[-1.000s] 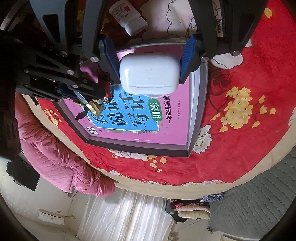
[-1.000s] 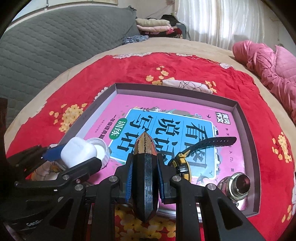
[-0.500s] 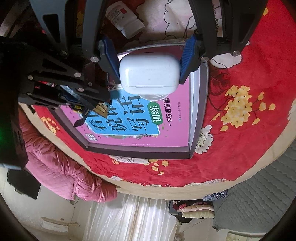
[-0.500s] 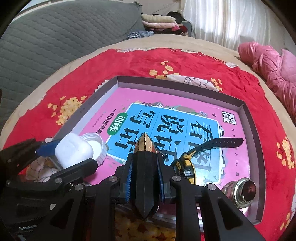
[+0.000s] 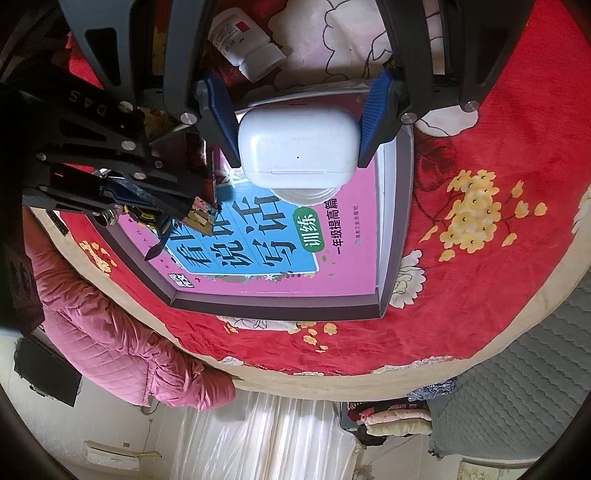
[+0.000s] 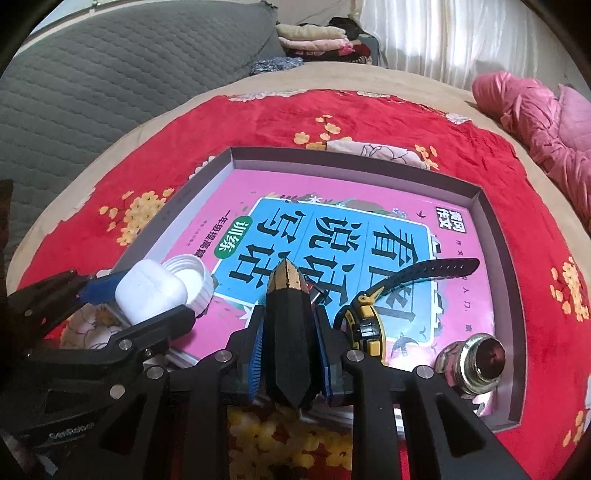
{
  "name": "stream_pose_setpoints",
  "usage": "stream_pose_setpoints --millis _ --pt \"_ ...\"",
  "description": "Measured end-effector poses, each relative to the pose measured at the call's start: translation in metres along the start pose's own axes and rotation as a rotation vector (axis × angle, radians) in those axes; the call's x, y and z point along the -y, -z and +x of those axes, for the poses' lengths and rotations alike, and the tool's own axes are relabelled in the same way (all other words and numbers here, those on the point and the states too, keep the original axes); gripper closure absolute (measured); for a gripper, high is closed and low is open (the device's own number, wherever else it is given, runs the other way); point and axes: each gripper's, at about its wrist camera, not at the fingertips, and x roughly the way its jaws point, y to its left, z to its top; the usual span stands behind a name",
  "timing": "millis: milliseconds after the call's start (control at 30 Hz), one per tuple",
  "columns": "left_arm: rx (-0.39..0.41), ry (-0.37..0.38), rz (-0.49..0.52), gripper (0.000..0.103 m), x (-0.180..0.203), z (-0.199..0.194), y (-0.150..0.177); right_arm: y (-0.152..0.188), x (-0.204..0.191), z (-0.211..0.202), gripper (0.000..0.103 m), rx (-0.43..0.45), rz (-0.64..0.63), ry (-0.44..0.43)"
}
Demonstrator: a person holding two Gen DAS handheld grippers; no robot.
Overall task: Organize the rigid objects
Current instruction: 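Lower the black pen into the box and open the right tool while the left tool holds the earbuds case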
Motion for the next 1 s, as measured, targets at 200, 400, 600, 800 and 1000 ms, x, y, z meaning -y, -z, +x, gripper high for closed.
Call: stream_pose_setpoints --millis 200,400,600,800,1000 --pt "-0.013 -0.009 -0.011 0.043 -0.003 -0.001 -0.001 0.002 -0.001 -0.012 0.078 0.023 -0.014 -0.003" --pt "-0.014 -0.005 -0.014 0.043 -0.003 -0.002 0.0 0.001 -0.006 -0.004 0.08 0.015 -0.034 -0.001" --pt "-0.014 -0.006 -0.012 0.043 -0.004 -0.001 0.0 -0.001 -0.006 -0.002 0.08 0.006 -0.027 -0.01" --pt "-0.013 -0.004 -0.012 0.043 -0.003 -0.002 0.0 0.001 0.003 -0.009 0.079 -0.005 0.041 -0.038" --pt "-0.01 -0.006 -0.008 0.043 -0.002 -0.001 -0.001 0.005 0.017 -0.038 0.054 0.065 0.138 -0.087"
